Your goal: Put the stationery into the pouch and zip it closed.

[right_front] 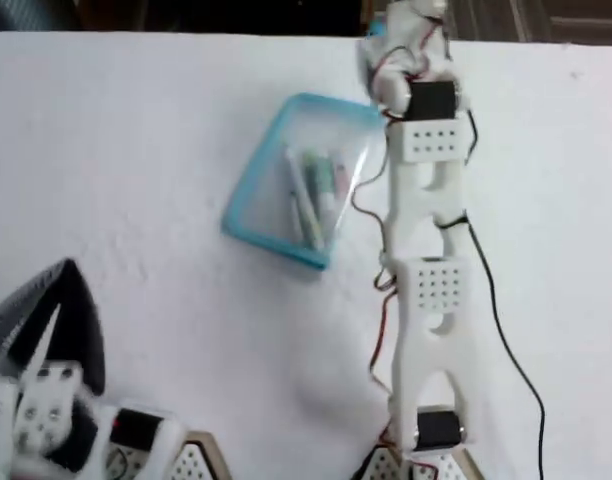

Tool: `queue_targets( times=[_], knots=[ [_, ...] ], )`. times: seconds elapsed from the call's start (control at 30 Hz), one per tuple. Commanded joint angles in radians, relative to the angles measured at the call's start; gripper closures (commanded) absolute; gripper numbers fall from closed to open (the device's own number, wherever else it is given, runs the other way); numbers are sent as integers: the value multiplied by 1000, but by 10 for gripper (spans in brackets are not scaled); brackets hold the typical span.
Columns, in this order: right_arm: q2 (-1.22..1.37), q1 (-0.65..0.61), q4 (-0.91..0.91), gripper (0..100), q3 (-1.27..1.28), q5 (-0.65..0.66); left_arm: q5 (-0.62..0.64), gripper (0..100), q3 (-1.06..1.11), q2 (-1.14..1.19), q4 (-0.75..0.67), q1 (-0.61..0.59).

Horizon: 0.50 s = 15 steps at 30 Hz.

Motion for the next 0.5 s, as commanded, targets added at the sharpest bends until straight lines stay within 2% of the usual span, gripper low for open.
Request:
queue_targets(
  times=[0.0, 0.1, 0.23, 0.47],
  knots=[
    [-74, -21, 199, 652, -48, 63, -5, 976, 38, 12, -38, 2],
    [-77, -31, 392, 646, -48, 72, -2, 976, 91, 12, -86, 2],
    [-84, -7, 409, 647, -37, 72, 0, 976, 213, 13, -167, -7],
    [-154, -74, 410, 646, 5, 72, -6, 976, 526, 12, -440, -274]
  ],
)
